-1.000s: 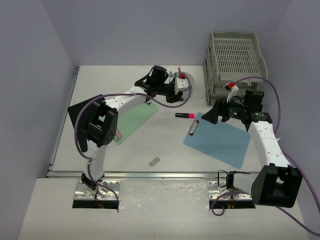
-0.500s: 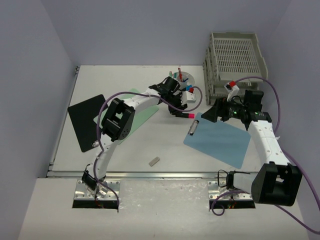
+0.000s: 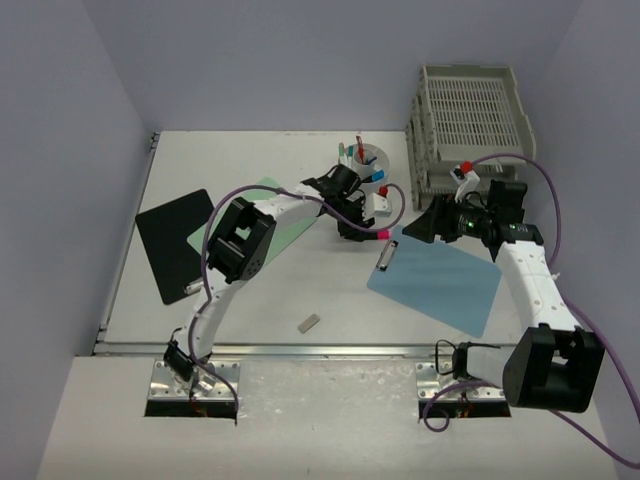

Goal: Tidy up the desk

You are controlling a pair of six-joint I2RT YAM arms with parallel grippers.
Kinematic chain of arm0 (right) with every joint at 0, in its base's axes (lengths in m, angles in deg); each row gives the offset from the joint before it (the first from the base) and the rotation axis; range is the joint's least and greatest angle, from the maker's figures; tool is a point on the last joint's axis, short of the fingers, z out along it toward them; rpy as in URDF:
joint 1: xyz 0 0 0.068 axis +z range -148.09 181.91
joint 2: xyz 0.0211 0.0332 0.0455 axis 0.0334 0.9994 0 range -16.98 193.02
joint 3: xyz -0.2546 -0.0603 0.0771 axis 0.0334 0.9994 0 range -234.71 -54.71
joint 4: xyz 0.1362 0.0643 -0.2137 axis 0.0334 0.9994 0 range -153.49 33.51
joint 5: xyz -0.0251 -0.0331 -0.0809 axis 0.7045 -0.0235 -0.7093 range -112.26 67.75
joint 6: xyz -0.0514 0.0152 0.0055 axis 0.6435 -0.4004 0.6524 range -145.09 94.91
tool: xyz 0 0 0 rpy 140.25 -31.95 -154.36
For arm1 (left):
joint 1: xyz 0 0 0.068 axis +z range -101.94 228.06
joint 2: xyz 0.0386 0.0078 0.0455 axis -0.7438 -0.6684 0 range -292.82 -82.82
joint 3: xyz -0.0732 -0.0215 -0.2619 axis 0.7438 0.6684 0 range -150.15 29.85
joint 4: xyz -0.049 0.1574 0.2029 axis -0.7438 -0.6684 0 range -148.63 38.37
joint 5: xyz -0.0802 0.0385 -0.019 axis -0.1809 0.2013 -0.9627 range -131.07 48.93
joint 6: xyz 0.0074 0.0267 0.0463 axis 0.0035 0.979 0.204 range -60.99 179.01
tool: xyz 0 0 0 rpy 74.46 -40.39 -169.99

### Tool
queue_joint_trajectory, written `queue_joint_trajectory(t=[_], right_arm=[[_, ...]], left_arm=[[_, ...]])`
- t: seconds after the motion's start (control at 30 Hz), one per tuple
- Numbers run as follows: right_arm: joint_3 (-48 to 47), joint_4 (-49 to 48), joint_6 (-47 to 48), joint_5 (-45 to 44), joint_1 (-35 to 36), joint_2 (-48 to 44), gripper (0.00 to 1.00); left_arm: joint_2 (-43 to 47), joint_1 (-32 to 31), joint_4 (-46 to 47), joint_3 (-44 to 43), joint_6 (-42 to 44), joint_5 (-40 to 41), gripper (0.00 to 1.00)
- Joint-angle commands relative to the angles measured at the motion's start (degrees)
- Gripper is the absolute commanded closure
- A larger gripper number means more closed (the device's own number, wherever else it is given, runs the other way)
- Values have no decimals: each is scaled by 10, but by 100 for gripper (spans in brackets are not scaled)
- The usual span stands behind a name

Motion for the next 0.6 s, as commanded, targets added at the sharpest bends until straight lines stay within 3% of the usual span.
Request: queue_joint_trajectory(t=[0.0,0.17,0.37,0.57], right_arm=[[3,-52,-48,0,2,-4,24],[49,-180,-186,-68,6,-18,30],[21,-214,-290,-106,59,21,29],[-38,-228,-375,-105,111,80,28]], left_arm=[[95,5,50,113,-20,-18,100],[210,24,134,200,-174,-62,100],[339,24,272,317,-323,-50,100],[412,23,291,364,-383,-4,100]])
